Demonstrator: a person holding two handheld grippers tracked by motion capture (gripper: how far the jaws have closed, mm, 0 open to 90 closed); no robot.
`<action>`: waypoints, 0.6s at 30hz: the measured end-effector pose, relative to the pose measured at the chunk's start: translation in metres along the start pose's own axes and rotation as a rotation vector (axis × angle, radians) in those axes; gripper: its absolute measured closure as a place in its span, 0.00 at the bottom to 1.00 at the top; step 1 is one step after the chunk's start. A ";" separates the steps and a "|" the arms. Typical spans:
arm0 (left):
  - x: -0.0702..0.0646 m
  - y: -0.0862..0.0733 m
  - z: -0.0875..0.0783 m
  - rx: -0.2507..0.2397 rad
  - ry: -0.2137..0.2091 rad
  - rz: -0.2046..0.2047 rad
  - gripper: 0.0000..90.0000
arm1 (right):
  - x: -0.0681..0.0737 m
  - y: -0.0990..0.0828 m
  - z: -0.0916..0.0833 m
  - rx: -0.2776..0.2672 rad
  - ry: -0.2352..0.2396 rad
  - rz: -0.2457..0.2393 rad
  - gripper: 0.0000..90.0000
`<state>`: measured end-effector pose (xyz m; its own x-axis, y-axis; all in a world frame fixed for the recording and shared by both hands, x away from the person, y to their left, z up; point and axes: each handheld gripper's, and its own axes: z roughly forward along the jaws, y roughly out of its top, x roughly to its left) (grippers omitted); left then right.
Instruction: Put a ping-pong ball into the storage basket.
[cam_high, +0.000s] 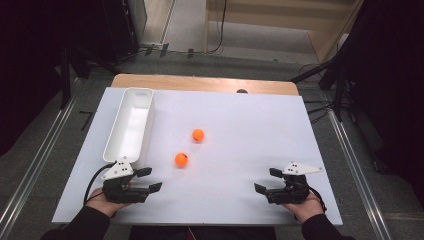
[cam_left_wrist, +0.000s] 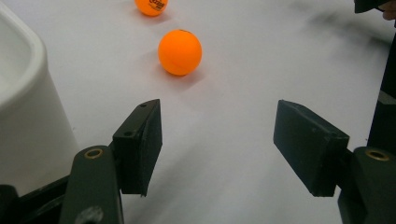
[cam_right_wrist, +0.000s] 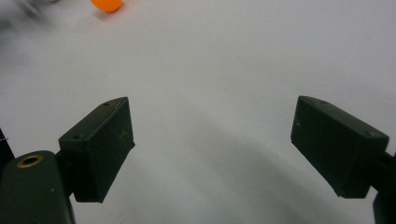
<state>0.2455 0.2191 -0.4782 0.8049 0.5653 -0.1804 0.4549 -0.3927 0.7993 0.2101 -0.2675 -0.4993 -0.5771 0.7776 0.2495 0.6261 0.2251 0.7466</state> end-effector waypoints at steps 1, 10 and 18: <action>0.000 0.000 0.000 0.000 0.001 -0.002 0.36 | -0.001 0.000 0.000 -0.001 -0.003 -0.006 0.13; 0.000 0.000 0.000 -0.002 -0.002 -0.005 0.36 | -0.001 0.000 0.001 0.004 -0.003 0.010 0.13; 0.000 0.000 0.001 -0.006 -0.002 -0.007 0.36 | -0.001 0.000 0.001 0.007 -0.001 0.007 0.13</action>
<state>0.2459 0.2183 -0.4788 0.8022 0.5670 -0.1871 0.4586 -0.3845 0.8011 0.2108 -0.2677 -0.5001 -0.5720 0.7797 0.2545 0.6342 0.2237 0.7401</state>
